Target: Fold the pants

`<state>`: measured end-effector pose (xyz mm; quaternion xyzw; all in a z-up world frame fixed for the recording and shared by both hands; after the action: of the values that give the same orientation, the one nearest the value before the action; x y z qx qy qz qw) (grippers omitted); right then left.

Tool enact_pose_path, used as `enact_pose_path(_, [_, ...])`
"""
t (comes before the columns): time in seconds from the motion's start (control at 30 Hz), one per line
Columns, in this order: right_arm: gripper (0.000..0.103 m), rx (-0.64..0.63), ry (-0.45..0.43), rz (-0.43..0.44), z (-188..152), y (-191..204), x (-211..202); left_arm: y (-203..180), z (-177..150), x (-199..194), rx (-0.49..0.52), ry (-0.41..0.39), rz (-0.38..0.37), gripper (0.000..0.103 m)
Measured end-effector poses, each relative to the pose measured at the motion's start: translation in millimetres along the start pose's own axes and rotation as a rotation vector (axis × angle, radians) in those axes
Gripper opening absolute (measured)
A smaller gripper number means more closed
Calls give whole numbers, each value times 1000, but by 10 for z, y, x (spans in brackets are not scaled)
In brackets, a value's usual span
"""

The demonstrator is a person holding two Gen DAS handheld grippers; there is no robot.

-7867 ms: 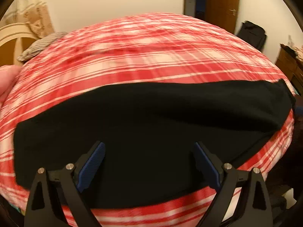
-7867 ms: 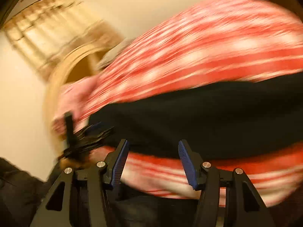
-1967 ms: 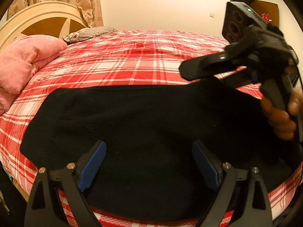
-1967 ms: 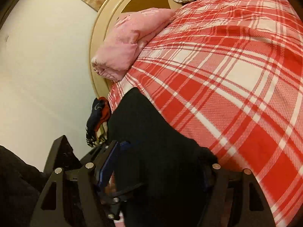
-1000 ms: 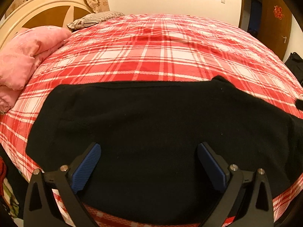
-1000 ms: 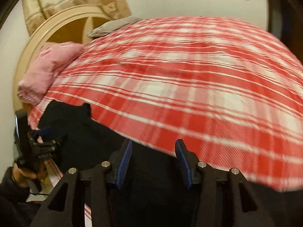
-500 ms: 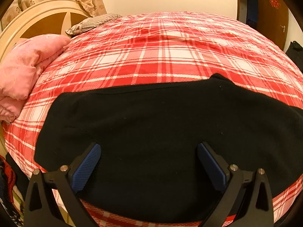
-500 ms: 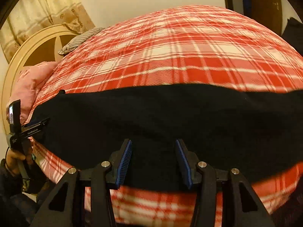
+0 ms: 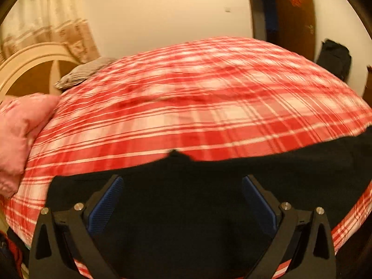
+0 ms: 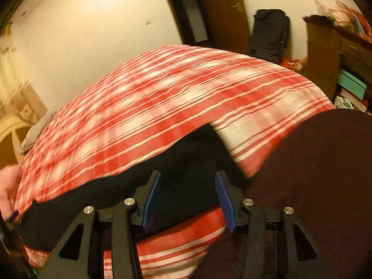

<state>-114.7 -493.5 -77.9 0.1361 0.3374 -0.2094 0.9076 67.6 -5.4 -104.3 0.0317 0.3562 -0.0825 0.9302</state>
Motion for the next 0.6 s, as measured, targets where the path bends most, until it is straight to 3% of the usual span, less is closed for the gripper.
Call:
enact_pose_path(0.1, [50,18,19,-14,44,-310,78,-265,-151,60,41,34,-32,103])
enact_pose_path(0.2, [50,-45,58,-47,66,-476,229,-380,-203,82,64,40,-17,103])
enact_pose_path(0.37, [50,-88,130,1,4,-481,528,-368,-328,224,46,103,29,103])
enact_pose_path(0.6, [50,-186,237,61,-144,-279,891,-352,-406,258,-13,130,28,103])
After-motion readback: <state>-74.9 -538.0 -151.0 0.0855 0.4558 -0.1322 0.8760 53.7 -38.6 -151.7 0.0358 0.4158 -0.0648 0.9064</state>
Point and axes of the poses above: each gripper's, at about its wrist camera, not at the fingertips, and x roughly the way its jaws point, y to its left, z to its top, the point moved 10 cm from there along x, roughly the way its jaws point, and after that the axes turned 12 degrees about -x, right-handed, at the moved point
